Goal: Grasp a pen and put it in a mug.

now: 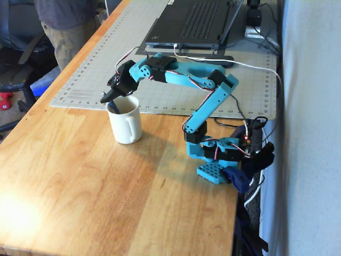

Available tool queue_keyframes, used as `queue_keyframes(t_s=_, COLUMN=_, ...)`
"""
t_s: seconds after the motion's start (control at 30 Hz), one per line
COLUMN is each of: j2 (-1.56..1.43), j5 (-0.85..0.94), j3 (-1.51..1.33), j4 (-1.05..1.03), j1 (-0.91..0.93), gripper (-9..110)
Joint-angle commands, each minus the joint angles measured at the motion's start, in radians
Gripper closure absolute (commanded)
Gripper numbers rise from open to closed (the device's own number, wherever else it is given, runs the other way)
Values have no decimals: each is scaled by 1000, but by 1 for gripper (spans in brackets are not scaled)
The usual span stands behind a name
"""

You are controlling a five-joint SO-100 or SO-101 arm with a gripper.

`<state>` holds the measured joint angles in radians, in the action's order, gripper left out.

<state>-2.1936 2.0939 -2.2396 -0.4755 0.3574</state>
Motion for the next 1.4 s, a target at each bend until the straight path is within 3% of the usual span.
queue_keyframes(t_s=0.0, j2=-89, j5=-2, j3=87, j4=23, j1=-37, gripper=73)
queue_keyframes(t_s=0.27, j2=-186, j5=-84, j3=84, j4=21, j1=-107, gripper=73)
queue_keyframes(t_s=0.7, j2=-364, j5=-1028, j3=-15, j4=26, j1=-304, gripper=74)
queue_keyframes(t_s=0.97, j2=-515, j5=-1525, j3=-120, j4=23, j1=-321, gripper=74)
queue_keyframes(t_s=1.13, j2=-598, j5=-1687, j3=-239, j4=23, j1=-333, gripper=74)
queue_keyframes(t_s=1.37, j2=-680, j5=-1715, j3=-359, j4=14, j1=-387, gripper=80)
